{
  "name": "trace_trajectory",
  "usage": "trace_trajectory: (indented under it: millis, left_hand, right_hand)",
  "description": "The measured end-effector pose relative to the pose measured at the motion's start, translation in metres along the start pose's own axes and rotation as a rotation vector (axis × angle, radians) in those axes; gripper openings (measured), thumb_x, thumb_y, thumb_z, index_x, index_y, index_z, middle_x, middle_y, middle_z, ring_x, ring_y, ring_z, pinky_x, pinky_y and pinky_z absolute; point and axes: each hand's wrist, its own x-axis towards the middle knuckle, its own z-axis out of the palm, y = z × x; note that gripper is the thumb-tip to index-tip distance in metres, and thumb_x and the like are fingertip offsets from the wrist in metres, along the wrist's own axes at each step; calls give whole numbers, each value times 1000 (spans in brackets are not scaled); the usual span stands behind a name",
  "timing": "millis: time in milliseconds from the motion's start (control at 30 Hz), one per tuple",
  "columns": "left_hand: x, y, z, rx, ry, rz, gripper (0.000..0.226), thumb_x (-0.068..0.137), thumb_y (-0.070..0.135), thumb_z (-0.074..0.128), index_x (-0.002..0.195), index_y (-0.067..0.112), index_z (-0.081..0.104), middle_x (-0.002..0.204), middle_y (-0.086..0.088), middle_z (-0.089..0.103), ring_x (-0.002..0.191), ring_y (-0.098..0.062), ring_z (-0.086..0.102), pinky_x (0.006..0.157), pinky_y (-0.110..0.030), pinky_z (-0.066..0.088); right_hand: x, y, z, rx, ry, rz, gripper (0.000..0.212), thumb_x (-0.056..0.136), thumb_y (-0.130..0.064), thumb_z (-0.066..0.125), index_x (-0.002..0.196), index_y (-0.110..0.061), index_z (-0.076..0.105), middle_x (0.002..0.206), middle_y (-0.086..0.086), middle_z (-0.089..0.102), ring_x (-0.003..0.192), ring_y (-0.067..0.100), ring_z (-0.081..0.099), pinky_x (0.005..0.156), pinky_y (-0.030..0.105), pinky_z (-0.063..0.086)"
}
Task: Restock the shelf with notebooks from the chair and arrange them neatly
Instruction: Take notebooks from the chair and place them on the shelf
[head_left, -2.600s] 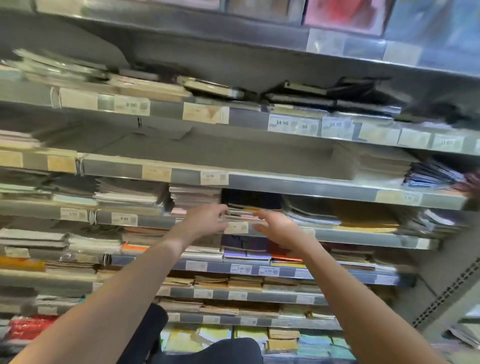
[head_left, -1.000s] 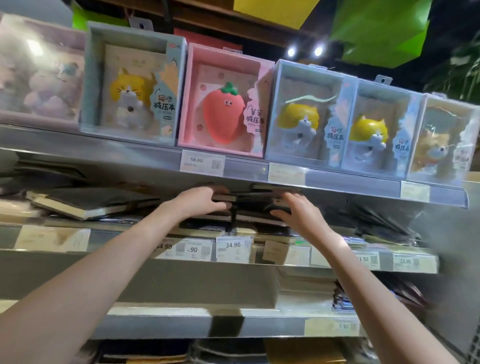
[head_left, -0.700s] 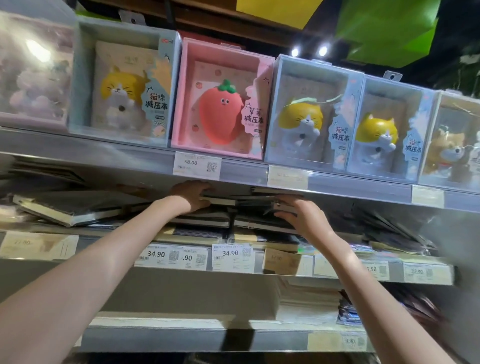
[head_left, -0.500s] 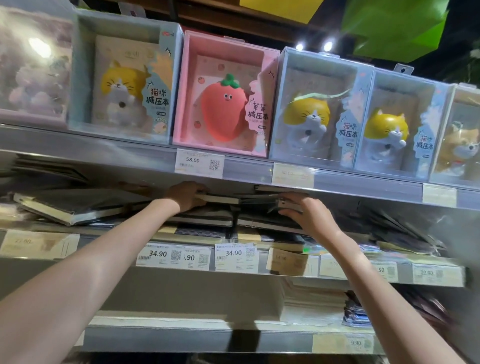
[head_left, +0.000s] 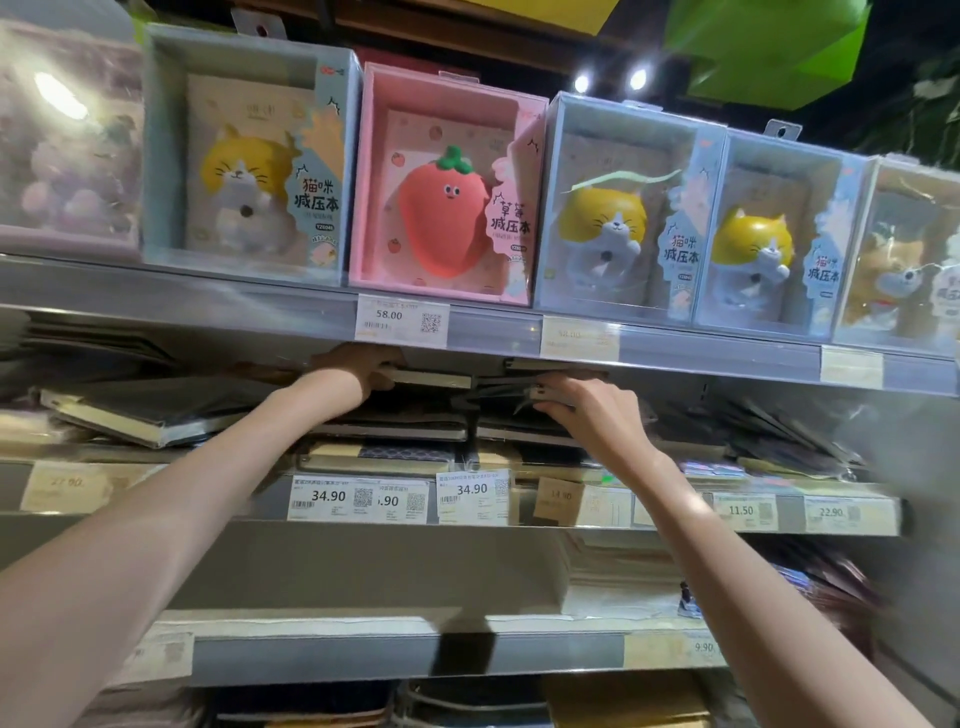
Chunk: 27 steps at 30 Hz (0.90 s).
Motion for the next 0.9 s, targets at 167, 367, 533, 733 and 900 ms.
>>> trace_trajectory:
  millis: [167, 367, 533, 733, 900]
  left_hand:
    - [-72, 3, -21, 148, 113, 50, 27, 93, 18, 48, 120, 24, 53, 116, -1, 58, 109, -25, 52, 77, -34, 39]
    - [-120, -15, -13, 148, 262, 190, 33, 90, 30, 54, 122, 37, 52, 117, 16, 52, 111, -9, 47, 68, -27, 37]
    - [-125, -17, -2, 185, 362, 305, 42, 80, 27, 68, 121, 27, 59, 116, 8, 61, 110, -15, 55, 79, -28, 45]
    - [-114, 0, 2, 203, 387, 303, 38, 77, 25, 72, 114, 27, 63, 98, 6, 62, 94, -19, 58, 56, -26, 37]
    - [-119, 2, -11, 315, 368, 354, 38, 68, 22, 80, 104, 25, 66, 81, 5, 59, 75, -19, 57, 46, -15, 13]
  right_hand:
    - [-4, -29, 1, 18, 88, -88, 32, 85, -31, 63, 116, -23, 64, 102, 5, 67, 96, 28, 60, 60, 29, 36]
    - [-30, -35, 5, 19, 152, -200, 35, 70, -32, 79, 101, -22, 69, 86, -2, 68, 78, 22, 61, 47, 29, 46]
    - [-37, -20, 7, 9, 89, -145, 43, 68, -24, 80, 108, -19, 66, 100, 2, 67, 86, 28, 62, 65, 35, 51]
    - [-38, -26, 4, -25, 129, -93, 37, 65, -9, 80, 99, -18, 69, 80, 3, 64, 73, 28, 60, 54, 27, 41]
    - [-36, -34, -6, -102, 130, -84, 33, 69, -10, 76, 99, -20, 67, 80, 4, 62, 72, 27, 58, 49, 25, 34]
